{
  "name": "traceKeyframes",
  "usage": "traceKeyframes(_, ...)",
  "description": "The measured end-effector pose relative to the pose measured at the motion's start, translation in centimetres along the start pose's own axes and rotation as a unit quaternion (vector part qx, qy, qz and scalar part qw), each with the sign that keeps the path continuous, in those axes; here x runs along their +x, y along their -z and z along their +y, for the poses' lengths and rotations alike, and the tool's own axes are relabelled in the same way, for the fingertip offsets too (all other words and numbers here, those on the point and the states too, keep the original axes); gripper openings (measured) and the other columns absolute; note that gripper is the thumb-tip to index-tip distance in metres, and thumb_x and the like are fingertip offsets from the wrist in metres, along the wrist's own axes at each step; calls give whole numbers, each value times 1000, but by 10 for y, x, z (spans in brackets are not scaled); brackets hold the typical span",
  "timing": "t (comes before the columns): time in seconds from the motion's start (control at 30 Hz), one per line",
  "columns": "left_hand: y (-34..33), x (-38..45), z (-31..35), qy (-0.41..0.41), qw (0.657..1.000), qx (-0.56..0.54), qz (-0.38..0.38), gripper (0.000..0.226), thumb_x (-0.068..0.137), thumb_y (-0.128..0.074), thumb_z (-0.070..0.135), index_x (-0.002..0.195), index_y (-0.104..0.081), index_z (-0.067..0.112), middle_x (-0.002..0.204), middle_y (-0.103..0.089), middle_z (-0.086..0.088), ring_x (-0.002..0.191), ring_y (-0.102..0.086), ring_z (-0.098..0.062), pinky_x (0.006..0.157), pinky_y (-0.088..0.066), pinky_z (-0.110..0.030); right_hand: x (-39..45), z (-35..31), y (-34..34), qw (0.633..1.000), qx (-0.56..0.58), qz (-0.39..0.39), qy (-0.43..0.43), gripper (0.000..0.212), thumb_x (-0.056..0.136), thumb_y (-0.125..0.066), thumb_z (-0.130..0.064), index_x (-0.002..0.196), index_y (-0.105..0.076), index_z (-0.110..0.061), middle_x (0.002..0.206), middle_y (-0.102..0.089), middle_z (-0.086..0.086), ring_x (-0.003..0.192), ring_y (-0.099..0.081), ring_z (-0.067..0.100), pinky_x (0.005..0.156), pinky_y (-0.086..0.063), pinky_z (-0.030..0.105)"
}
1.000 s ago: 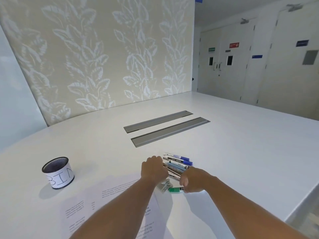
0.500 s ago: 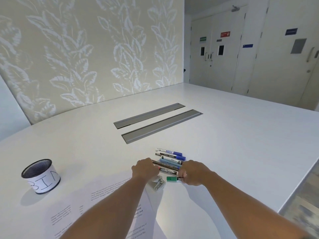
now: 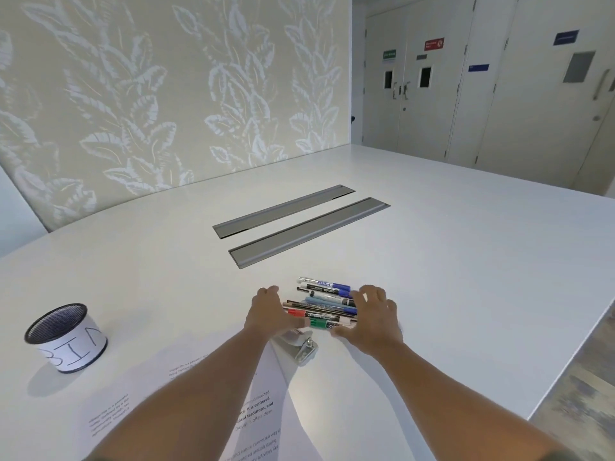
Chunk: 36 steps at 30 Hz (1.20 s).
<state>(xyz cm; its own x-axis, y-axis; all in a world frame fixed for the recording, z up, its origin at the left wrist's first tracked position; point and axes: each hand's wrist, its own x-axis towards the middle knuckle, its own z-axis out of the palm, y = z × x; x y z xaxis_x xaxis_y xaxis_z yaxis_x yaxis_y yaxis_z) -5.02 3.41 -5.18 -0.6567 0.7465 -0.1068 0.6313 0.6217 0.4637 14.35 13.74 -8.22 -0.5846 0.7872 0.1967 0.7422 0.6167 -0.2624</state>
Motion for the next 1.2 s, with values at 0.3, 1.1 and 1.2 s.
traceKeyframes(0.3,-1,21,4,32,991,98,-85,85,57,-76,71,115,-62,11,114,-59,-8,106,-58,-22,83,-50,-28,0,6,-21,992,82,-11,-96,116,53,-49,-89,146,-29,-23,155,-22,7,147,-6,28,119,-10,47)
traceKeyframes(1.1,-28,83,24,-70,982,-151,-85,67,65,-92,20,120,-55,12,121,-64,-2,116,-58,-24,91,-44,-31,48,-12,-51,992,97,31,-74,91,79,-35,-78,150,-26,-22,157,-17,1,147,-11,21,119,-25,41)
traceKeyframes(1.2,-30,93,28,-70,975,-186,-96,80,67,-92,14,135,-49,14,127,-60,-2,119,-54,-21,104,-43,-38,56,-11,-53,991,99,36,-79,91,80,-31,-78,150,-26,-20,159,-15,2,148,-8,21,120,-22,40)
